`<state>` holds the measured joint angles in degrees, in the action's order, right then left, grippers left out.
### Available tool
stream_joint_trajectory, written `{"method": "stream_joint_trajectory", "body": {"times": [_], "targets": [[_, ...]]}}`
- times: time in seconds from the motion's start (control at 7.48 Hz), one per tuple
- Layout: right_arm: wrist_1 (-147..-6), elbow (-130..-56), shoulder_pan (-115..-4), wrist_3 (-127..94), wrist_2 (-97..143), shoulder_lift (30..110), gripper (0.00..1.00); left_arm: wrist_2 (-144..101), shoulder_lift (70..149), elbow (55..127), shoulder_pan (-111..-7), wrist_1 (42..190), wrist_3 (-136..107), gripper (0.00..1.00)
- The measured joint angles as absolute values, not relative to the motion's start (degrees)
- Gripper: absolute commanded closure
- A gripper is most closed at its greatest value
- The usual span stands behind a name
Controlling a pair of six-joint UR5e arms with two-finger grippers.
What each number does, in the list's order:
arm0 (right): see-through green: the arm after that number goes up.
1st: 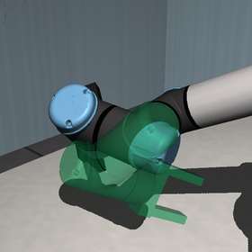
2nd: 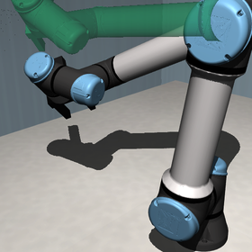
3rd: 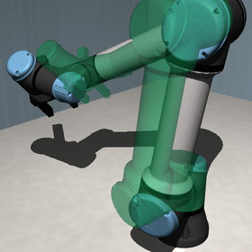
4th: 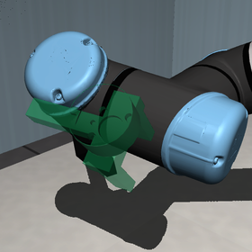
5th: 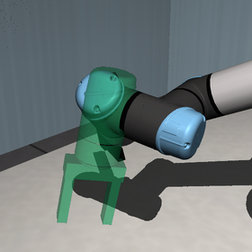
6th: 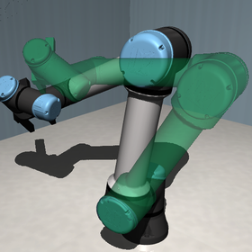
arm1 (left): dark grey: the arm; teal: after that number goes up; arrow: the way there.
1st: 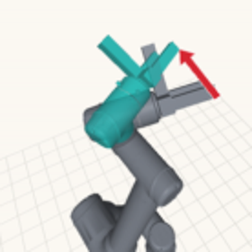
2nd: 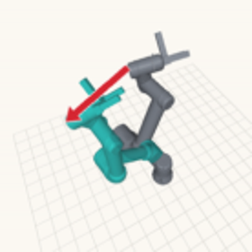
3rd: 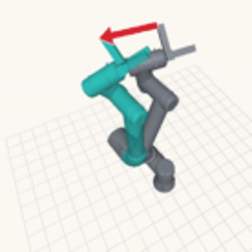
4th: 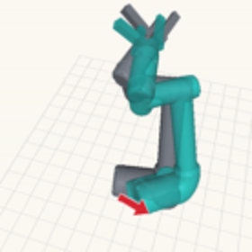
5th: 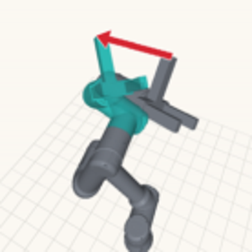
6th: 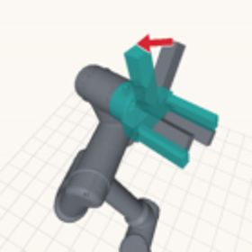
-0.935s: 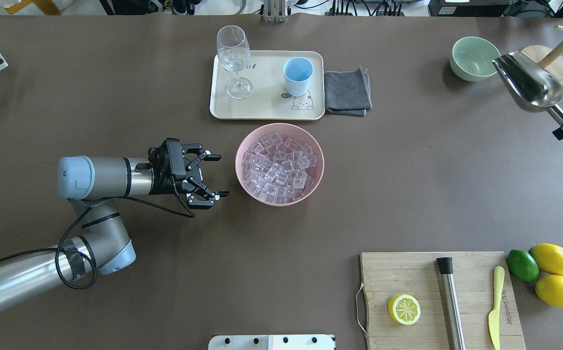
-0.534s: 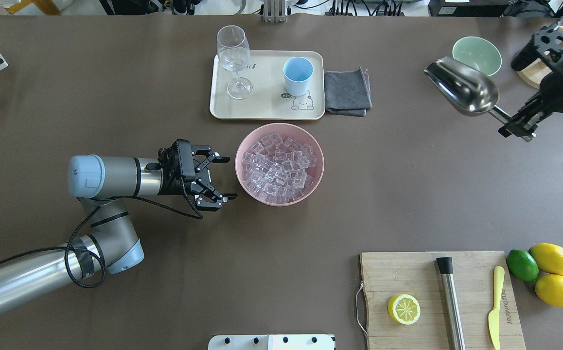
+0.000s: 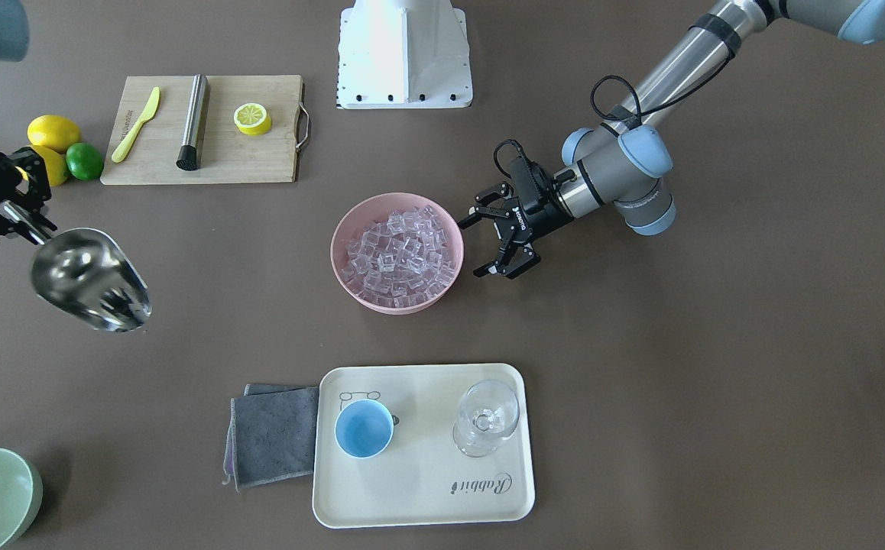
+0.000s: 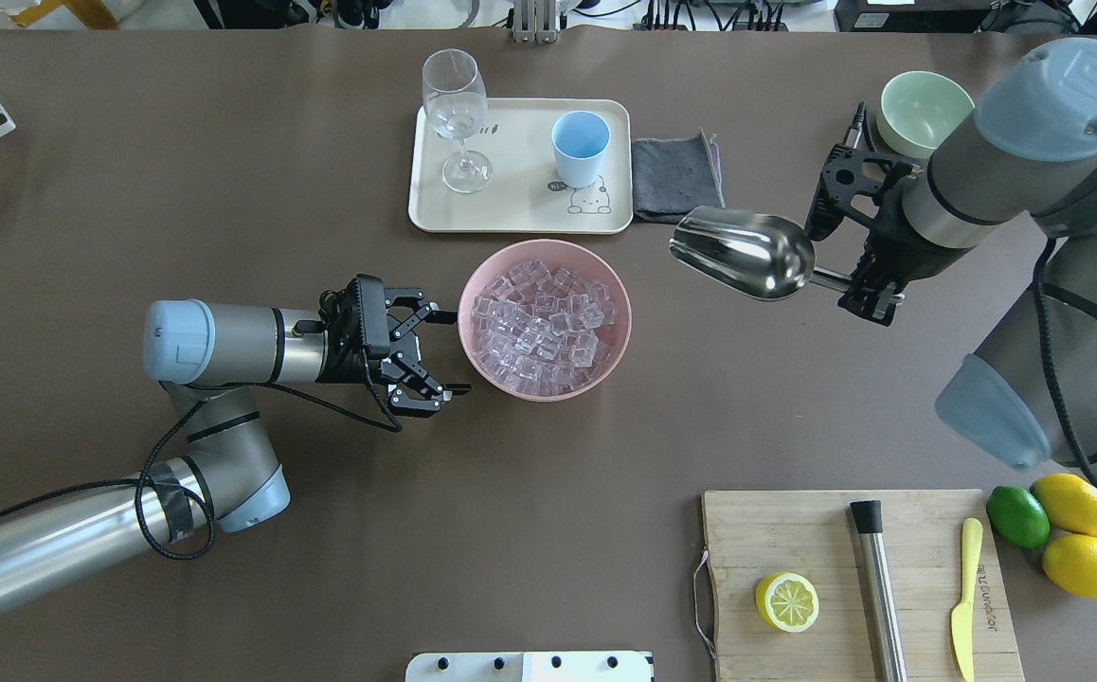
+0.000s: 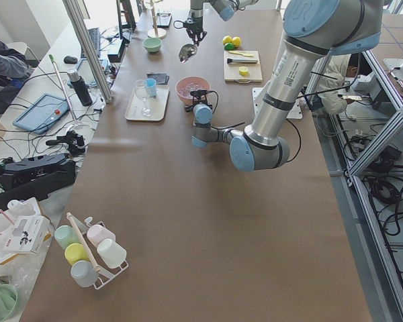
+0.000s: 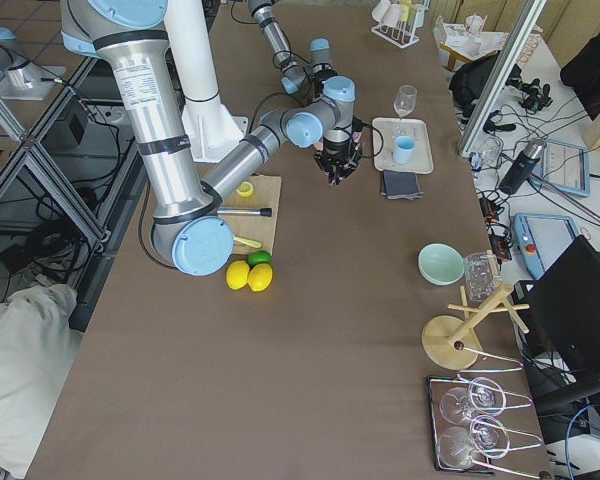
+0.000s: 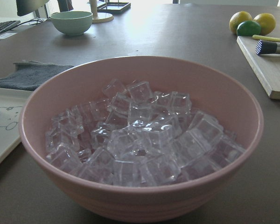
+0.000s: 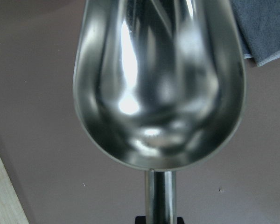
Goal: Put ice in cup with scoop
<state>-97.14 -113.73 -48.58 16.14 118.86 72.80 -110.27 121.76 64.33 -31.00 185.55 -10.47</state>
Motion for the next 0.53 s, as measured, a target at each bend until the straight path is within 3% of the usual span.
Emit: {"method": "stream_joint_trajectory", "body": {"times": [0.53], "targets": [[-121.1, -115.0, -46.6, 28.5, 116.0, 61.6, 1.0, -110.4, 122.3, 63.8, -30.9, 185.5, -10.5, 0.01]]}}
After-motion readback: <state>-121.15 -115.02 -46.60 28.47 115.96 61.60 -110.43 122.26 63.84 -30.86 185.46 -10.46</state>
